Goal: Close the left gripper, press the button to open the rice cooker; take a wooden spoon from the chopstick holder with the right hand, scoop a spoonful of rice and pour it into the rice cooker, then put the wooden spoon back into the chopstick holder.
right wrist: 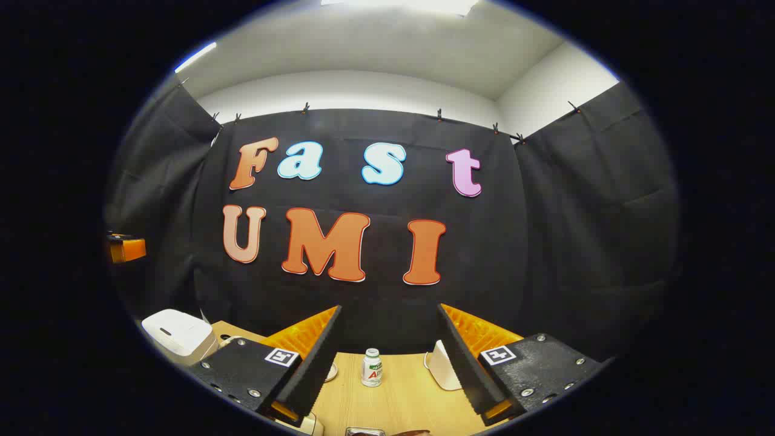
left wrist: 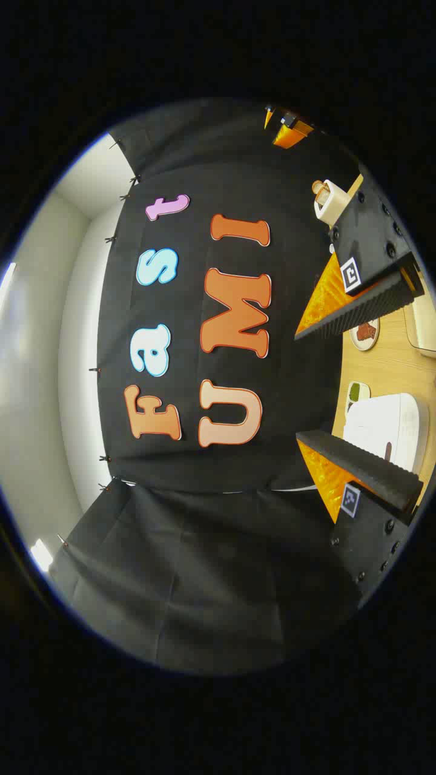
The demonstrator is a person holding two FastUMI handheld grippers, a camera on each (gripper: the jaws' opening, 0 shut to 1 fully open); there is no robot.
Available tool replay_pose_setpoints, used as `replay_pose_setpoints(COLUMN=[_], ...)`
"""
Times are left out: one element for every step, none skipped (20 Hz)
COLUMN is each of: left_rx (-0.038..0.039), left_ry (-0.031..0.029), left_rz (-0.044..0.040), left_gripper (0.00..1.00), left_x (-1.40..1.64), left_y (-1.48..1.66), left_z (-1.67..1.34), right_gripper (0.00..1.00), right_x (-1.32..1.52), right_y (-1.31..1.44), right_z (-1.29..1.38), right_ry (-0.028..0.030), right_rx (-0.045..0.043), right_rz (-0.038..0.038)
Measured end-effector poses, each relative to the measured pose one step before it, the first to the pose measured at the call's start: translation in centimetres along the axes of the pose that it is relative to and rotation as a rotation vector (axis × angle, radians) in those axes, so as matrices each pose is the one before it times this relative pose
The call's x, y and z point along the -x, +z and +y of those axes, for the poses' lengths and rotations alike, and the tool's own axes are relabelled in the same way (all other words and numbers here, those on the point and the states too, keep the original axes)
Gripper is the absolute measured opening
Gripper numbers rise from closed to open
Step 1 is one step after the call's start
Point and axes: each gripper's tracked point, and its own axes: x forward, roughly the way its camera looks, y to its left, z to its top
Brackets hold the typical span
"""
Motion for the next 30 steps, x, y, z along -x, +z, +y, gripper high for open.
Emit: replay_pose_setpoints(left_rx=[0.00206, -0.00051, 0.00170, -0.00034, -0.00171, -0.00325, -0.00193, -0.00092, 0.00177, 0.00193, -0.00287, -0.00317, -0.00304, -0.00157, -0.00385, -0.00404, -0.00254, 0.00108, 0.00043, -0.00229, -0.00471, -0.00236, -0.00081, -0.00285, 0.00122, 0.00024, 0.00574, 0.00845, 0.00311, -0.00398], left_ry=[-0.00536, -0.00232, -0.00314, -0.00219, 0.00052, 0.00373, 0.00530, 0.00185, 0.00171, 0.00053, 0.00635, 0.00626, 0.00291, -0.00391, -0.00097, -0.00264, -0.00151, -0.00441, -0.00035, 0.00098, 0.00123, -0.00004, -0.00358, 0.00454, 0.00525, 0.00551, 0.01148, 0.00693, 0.01069, 0.01542], left_rz=[0.00089, 0.00154, 0.00059, 0.00217, 0.00203, 0.00112, 0.00051, 0.01064, 0.00863, -0.00257, -0.00434, -0.00318, -0.00165, -0.00475, -0.00187, -0.00074, 0.00275, -0.00077, -0.00571, -0.00587, -0.00534, -0.00472, -0.00494, -0.00201, -0.00503, -0.00765, -0.01212, -0.01344, -0.00994, -0.00396], left_gripper=[0.98, 0.98, 0.98, 0.99, 0.99, 0.99, 0.99, 0.99, 0.98, 0.98, 0.99, 0.98, 0.99, 0.99, 0.99, 0.99, 0.99, 0.99, 0.98, 0.98, 0.98, 0.99, 0.99, 0.99, 0.99, 0.99, 0.99, 0.99, 0.99, 0.98], left_x=[-0.237, 0.015, -0.125, 0.027, 0.129, -0.016, 0.090, 0.137, 0.223, 0.114, 0.126, 0.032, 0.008, 0.121, 0.055, -0.048, -0.058, 0.143, 0.039, 0.033, 0.054, -0.018, -0.051, -0.002, 0.010, 0.063, 0.121, -0.100, -0.055, -0.165], left_y=[-0.084, -0.198, 0.023, -0.106, -0.133, -0.169, -0.109, -0.377, -0.252, 0.078, 0.094, -0.006, 0.142, 0.110, 0.023, 0.040, -0.049, 0.052, 0.179, 0.150, 0.132, 0.204, 0.288, 0.209, 0.402, 0.410, 0.538, 0.493, 0.385, 0.125], left_z=[0.166, 0.319, 0.015, -0.043, 0.054, 0.072, 0.035, -0.067, -0.102, -0.182, 0.090, 0.128, -0.006, -0.331, -0.095, -0.138, -0.132, -0.152, -0.030, 0.022, -0.016, 0.019, -0.061, 0.322, 0.321, 0.283, 0.544, 0.518, 0.599, 0.947], right_gripper=[0.93, 0.93, 0.93, 0.93, 0.93, 0.93, 0.96, 0.93, 0.93, 0.93, 0.93, 0.93, 0.93, 0.93, 0.93, 0.93, 0.93, 0.93, 0.93, 0.96, 0.93, 0.93, 0.93, 0.93, 0.93, 0.93, 0.93, 0.93, 0.93, 0.93], right_x=[0.150, 0.219, 0.132, 0.196, -0.009, -0.020, -0.109, -0.114, -0.077, 0.150, -0.083, -0.130, -0.118, -0.006, -0.076, 0.094, 0.017, 0.003, 0.082, 0.013, -0.080, 0.013, -0.024, 0.067, -0.010, 0.028, -0.033, 0.058, 0.052, 0.039], right_y=[0.046, 0.035, 0.117, 0.177, 0.008, -0.102, -0.036, -0.148, -0.093, -0.009, 0.119, 0.095, -0.048, -0.176, 0.079, -0.060, -0.206, -0.086, -0.136, -0.039, 0.056, -0.102, 0.030, 0.087, -0.006, 0.037, -0.066, -0.189, -0.117, -0.166], right_z=[0.298, 0.184, 0.255, 0.490, 0.227, 0.193, 0.077, -0.126, -0.034, 0.022, 0.050, -0.151, -0.140, -0.121, -0.039, -0.189, -0.034, -0.001, 0.033, 0.008, -0.004, -0.220, -0.176, 0.094, 0.172, 0.170, 0.033, -0.056, 0.079, 0.174], right_ry=[-0.00137, -0.00750, -0.00001, 0.00527, 0.00627, 0.00711, 0.00146, -0.00167, 0.00010, 0.00483, 0.00441, -0.00105, -0.00028, -0.00163, -0.00121, -0.00309, -0.00078, -0.00142, 0.00402, 0.00203, -0.00004, -0.00217, -0.00563, 0.00120, 0.00288, 0.00477, -0.00072, -0.00082, 0.00060, 0.00152], right_rx=[0.00226, 0.00604, 0.00048, -0.00454, -0.00352, -0.00196, 0.00473, 0.00004, -0.00186, -0.00318, 0.00428, 0.00703, 0.00304, -0.00061, -0.00146, -0.00209, -0.00066, -0.00256, -0.00158, -0.00094, 0.00163, 0.00162, -0.00110, -0.00390, -0.00526, -0.00199, 0.00154, 0.00407, 0.00032, -0.00052], right_rz=[0.00183, 0.00121, 0.00090, -0.00134, 0.00281, -0.00007, 0.00329, 0.00336, 0.00601, -0.00150, -0.00338, -0.00100, 0.00400, 0.00100, -0.00272, -0.00116, 0.00355, 0.00402, 0.00410, 0.00068, 0.00109, 0.00022, -0.00114, 0.00018, -0.00092, 0.00092, -0.00041, 0.00145, 0.00100, 0.00415])
